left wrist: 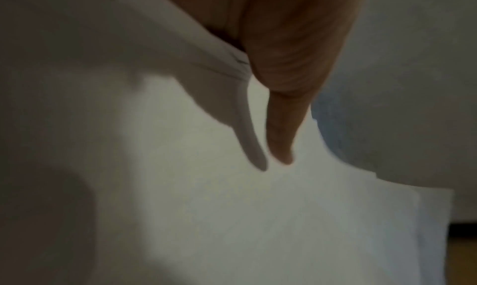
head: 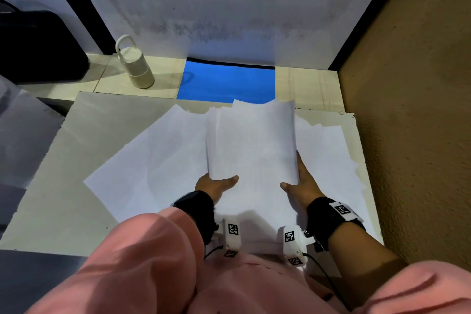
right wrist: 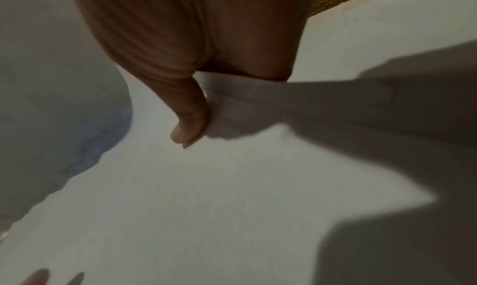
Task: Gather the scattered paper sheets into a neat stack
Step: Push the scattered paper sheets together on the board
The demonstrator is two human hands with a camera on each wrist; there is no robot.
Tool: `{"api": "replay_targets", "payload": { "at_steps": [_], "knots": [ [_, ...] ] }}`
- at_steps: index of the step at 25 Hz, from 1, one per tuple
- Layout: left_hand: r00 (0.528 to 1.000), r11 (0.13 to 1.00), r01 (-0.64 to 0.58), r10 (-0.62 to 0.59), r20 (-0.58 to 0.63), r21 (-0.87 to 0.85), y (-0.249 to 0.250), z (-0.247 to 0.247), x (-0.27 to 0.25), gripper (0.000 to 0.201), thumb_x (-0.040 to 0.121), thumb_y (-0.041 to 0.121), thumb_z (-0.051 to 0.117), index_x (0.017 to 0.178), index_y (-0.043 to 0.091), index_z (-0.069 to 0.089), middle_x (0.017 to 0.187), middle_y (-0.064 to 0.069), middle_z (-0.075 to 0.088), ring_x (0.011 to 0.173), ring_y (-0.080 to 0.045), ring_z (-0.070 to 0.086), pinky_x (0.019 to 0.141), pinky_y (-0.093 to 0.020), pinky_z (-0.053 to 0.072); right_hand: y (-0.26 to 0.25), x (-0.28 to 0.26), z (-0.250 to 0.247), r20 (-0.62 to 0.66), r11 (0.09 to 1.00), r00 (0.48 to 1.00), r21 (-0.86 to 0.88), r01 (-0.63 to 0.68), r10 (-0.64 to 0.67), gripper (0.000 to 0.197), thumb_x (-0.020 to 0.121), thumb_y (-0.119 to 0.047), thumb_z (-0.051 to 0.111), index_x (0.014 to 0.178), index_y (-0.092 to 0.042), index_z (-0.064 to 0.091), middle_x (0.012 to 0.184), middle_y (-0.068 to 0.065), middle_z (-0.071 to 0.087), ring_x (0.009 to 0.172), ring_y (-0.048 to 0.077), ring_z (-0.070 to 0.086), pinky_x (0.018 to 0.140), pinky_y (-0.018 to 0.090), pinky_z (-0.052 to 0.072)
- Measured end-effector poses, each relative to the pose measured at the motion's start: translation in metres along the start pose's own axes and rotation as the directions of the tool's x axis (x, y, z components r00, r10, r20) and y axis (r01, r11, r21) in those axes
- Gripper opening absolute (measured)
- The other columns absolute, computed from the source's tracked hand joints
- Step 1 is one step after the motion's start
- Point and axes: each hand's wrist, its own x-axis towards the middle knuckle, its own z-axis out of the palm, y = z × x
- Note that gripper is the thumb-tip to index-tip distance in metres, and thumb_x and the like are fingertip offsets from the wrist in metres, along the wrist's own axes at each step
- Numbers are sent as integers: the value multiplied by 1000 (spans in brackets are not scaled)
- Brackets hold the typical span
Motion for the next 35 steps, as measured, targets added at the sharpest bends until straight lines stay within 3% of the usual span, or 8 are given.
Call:
{"api": "replay_targets", "payload": {
  "at_steps": [7, 10, 14, 18, 21, 27, 33, 35],
  "knots": [
    [956, 957, -10, 94, -279, 289, 2, -23, -7, 36, 83, 12, 62, 116, -3, 60, 116, -25, 64, 104, -39, 61, 80, -32, 46, 12, 0, -11, -145, 974, 968, 127, -186, 203, 45, 80, 13, 60, 113, -18, 62, 133, 13, 53, 107, 25, 56, 91, 33, 47],
    [939, 929, 23, 107, -326, 371, 0, -42, -7, 33, 85, 14, 59, 114, -1, 60, 115, -25, 64, 104, -40, 60, 82, -34, 45, 6, -3, -23, -198, 981, 960, 30, -194, 196, 47, 84, 14, 50, 116, -18, 60, 140, 18, 48, 103, 31, 60, 77, 36, 51],
    [947, 913, -16, 145, -288, 407, -2, -23, -8, 34, 87, 22, 57, 111, -1, 62, 113, -23, 65, 103, -40, 61, 87, -35, 48, 2, -2, -5, -119, 975, 972, 118, -186, 200, 76, 86, 21, 25, 147, -25, 25, 157, 0, 19, 145, 20, 21, 105, 29, 29],
    [944, 911, -26, 158, -291, 411, -4, 1, -7, 30, 83, 26, 54, 100, 3, 63, 115, -22, 60, 100, -43, 59, 93, -44, 49, 4, 3, 23, -176, 956, 944, 135, -259, 280, 44, 99, -19, 40, 142, -10, 34, 146, 7, 38, 128, 21, 41, 111, 34, 28],
    [969, 958, -70, 132, -210, 278, 2, -4, -5, 39, 82, 28, 53, 113, 5, 57, 121, -17, 57, 103, -37, 60, 92, -36, 48, 5, 0, 26, -103, 968, 963, 52, -246, 251, 38, 91, -7, 53, 129, -7, 49, 130, 12, 57, 111, 26, 55, 97, 34, 43],
    [975, 981, -128, 151, -161, 144, 7, -14, -4, 40, 96, 25, 42, 130, 5, 43, 118, -18, 56, 98, -28, 52, 86, -30, 38, -1, 7, 19, -144, 955, 955, 187, -231, 259, 32, 95, -3, 45, 127, -2, 47, 115, 8, 55, 103, 22, 50, 89, 27, 32],
    [969, 964, -78, 134, -210, 256, -10, -17, -7, 54, 81, 6, 65, 130, 2, 42, 119, -17, 57, 108, -34, 57, 88, -34, 44, 6, 6, 15, -273, 959, 949, -189, -213, 157, 23, 86, -18, 61, 108, -16, 56, 119, 15, 59, 103, 26, 57, 82, 29, 42],
    [946, 960, -61, 143, -291, 275, -9, -29, -8, 42, 83, 4, 61, 123, -2, 50, 121, -23, 59, 105, -36, 57, 80, -30, 40, 5, 4, -6, -324, 729, 945, -638, -250, 40, 55, 73, -33, 74, 121, -22, 49, 127, 9, 48, 118, 28, 47, 89, 37, 40]
  ]
}}
